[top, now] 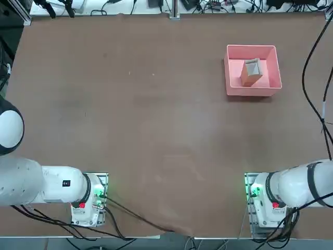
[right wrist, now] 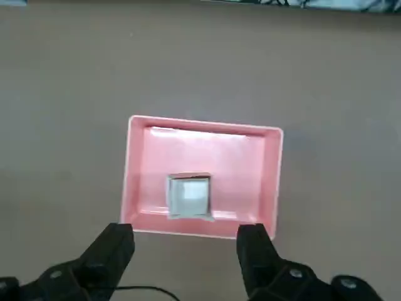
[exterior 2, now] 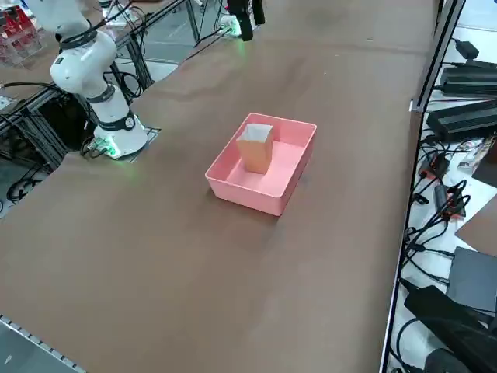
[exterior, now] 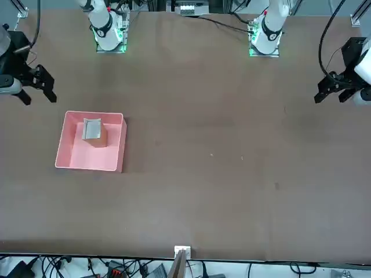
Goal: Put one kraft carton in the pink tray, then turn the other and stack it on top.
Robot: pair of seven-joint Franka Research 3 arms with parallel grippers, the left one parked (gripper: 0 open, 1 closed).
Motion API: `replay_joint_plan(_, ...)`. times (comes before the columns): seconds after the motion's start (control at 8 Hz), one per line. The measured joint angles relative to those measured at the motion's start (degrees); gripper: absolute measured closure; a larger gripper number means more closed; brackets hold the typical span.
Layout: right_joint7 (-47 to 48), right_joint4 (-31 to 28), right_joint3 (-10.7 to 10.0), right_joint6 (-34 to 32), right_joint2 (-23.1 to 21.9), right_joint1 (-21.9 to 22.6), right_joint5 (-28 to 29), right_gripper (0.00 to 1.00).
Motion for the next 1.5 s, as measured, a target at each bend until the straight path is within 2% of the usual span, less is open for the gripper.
replay_joint_plan(0.38, 4.3, 0.7, -0.2, -2.6, -0.5, -0.1, 3.0, 0.00)
replay_joint_plan(0.62, 4.5, 0.7, -2.5, -3.5, -1.0, -0.8, 7.7, 0.00)
replay_joint_plan(0.88, 4.4, 0.7, -3.5, -4.3, -0.9, -1.5, 8.1, 0.00)
replay_joint_plan(1.12, 4.4, 0.7, -3.4, -5.4, -0.9, -1.6, 7.5, 0.00)
replay_joint_plan(1.25, 4.3, 0.7, -3.1, -6.9, -0.9, -1.5, 5.3, 0.00)
replay_joint_plan(1.5, 4.3, 0.3, -1.1, -8.1, -1.7, -1.4, 1.0, 0.00)
